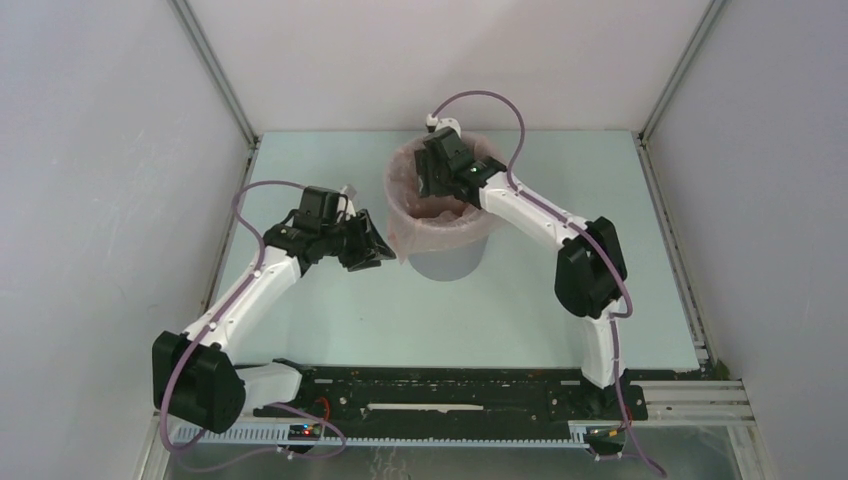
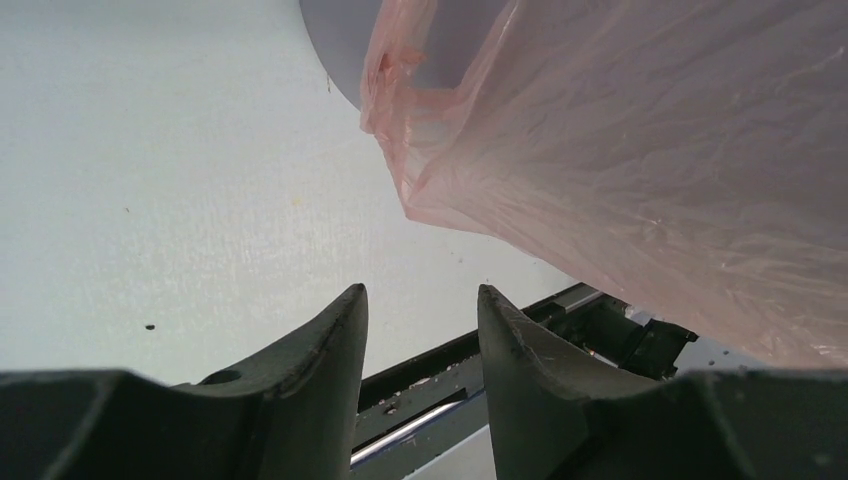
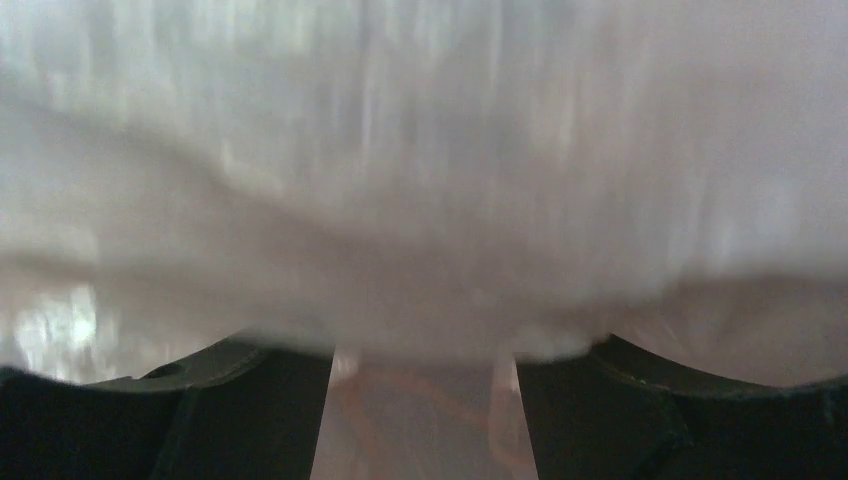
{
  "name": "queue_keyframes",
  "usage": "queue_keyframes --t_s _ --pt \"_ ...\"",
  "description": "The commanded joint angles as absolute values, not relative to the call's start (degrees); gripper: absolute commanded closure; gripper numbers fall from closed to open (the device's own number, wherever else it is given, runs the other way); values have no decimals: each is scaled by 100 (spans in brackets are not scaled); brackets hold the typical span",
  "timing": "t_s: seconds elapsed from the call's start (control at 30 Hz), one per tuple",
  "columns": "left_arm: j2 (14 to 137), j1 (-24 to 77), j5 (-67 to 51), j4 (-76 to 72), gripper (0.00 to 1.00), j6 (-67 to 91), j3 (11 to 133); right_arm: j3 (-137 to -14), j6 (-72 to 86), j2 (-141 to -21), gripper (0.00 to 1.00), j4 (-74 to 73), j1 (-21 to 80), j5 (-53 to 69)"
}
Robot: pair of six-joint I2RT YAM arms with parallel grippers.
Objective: Put the trash bags into the trash bin
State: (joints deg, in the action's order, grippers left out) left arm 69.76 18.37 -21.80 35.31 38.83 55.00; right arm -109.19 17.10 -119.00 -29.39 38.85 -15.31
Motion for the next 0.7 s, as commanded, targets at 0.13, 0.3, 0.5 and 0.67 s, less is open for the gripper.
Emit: queue_keyframes --t_s 0.13,0.3,0.5,0.67 --pt "6976 1854 -2193 3559 48 3834 5901 -9764 2183 -11072 28 -2997 3973 -1145" --pt "7056 1856 -2257 3569 47 3864 6011 -10120 2189 -11611 28 -3212 3948 -876" --pt "6926 1854 -2225 3624 45 3867 5987 -9985 2338 -11991 27 -2830 3948 -481" --pt "6789 1855 -2161 3680 44 3833 5884 -10250 2369 -12285 27 -3100 3899 -448"
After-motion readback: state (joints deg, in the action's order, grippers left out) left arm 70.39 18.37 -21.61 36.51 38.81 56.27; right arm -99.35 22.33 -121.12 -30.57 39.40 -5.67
